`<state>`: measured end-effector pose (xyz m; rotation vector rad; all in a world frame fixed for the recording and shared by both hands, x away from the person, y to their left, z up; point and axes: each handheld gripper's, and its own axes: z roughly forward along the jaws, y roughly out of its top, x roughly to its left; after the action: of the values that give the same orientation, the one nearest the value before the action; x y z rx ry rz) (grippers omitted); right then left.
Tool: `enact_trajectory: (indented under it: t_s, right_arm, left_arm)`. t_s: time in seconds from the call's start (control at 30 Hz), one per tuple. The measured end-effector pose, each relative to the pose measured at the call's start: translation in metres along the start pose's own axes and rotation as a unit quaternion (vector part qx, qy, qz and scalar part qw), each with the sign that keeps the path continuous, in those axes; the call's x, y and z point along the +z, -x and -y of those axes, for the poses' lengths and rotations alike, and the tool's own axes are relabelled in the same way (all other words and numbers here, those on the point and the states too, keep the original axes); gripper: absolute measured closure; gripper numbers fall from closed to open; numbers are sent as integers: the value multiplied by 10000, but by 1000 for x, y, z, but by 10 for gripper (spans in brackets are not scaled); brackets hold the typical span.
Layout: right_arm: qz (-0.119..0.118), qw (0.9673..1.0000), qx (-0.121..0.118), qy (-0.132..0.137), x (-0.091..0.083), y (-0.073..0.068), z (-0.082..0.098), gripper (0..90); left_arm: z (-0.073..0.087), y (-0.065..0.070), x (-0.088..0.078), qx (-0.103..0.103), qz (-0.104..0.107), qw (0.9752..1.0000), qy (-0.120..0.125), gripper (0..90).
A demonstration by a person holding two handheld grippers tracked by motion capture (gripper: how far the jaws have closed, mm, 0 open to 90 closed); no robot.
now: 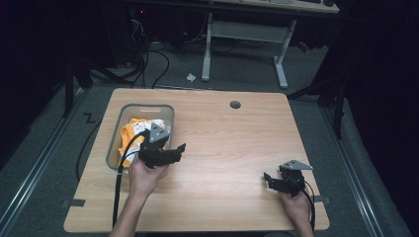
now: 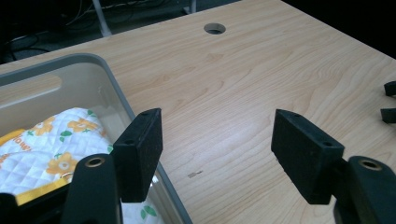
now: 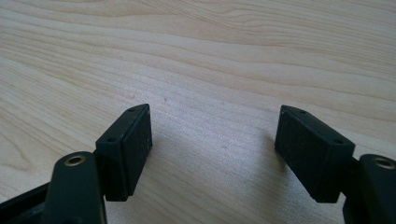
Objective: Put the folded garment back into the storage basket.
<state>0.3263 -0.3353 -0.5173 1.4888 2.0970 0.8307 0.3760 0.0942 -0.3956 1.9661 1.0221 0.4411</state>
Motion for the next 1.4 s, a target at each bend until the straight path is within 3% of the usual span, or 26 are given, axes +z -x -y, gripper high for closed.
enact_trajectory:
  t_s: [0.4,0.93,1.4]
  right_arm:
    - [0,10000,-1,-1,0,0,0,276]
    - [3,10000,-4,1,0,0,0,276]
    - [4,10000,-3,0,0,0,0,276]
  left_arm:
    - [5,11,1,94,148,9998,-64,345]
    - [14,23,9,61,402,9989,-241,363]
    - [23,35,17,0,692,9974,-197,359]
